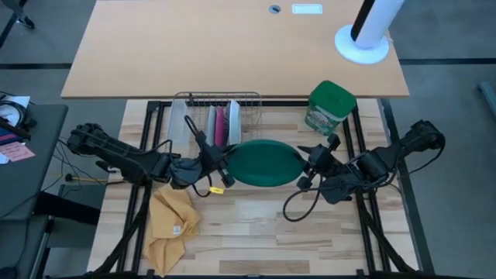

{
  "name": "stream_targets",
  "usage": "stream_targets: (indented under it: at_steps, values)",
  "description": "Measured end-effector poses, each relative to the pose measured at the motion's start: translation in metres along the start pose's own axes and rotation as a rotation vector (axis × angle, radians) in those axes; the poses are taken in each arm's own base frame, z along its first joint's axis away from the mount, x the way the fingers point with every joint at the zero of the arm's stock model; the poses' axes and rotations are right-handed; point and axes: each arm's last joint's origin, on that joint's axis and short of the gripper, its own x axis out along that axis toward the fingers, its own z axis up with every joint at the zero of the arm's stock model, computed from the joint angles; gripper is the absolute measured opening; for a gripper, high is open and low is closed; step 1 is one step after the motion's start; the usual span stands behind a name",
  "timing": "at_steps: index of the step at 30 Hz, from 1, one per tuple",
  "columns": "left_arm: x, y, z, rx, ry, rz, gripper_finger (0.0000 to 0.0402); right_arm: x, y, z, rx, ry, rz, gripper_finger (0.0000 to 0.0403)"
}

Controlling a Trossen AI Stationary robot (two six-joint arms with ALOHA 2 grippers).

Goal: Sort dishes
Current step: Put the green plate into the dish rack

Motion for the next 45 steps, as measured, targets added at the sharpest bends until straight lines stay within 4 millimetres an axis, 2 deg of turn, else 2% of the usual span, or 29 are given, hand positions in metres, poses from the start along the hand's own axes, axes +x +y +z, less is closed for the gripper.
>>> stream_targets:
  at_steps: [8, 16, 21, 26, 29, 35, 45]
  values:
    - [-0.007, 0.0, 0.004, 0.078, -0.016, -0.019, 0.0004, -0.013, 0.0, 0.006, -0.008, -0.015, 0.037, 0.0172]
    - [-0.031, 0.005, 0.015, 0.101, -0.055, -0.078, 0.0006, -0.035, 0.002, 0.013, -0.01, -0.041, 0.116, 0.0223]
    - [-0.043, 0.002, 0.017, 0.201, -0.074, -0.095, 0.0008, -0.049, 0.003, 0.011, -0.063, -0.045, 0.165, 0.0226]
    - [-0.054, -0.009, 0.011, 0.461, -0.086, -0.187, 0.0008, -0.061, -0.001, 0.009, -0.119, -0.057, 0.181, 0.0226]
    - [-0.06, -0.009, 0.012, 0.558, -0.1, -0.161, 0.0008, -0.065, 0.0, 0.006, -0.142, -0.052, 0.2, 0.0226]
    - [-0.074, -0.014, 0.018, 0.58, -0.136, -0.114, 0.0008, -0.07, -0.002, 0.006, -0.143, -0.056, 0.219, 0.0226]
    - [-0.094, -0.017, 0.032, 0.484, -0.202, -0.078, 0.0008, -0.079, -0.001, 0.003, -0.154, -0.059, 0.265, 0.0226]
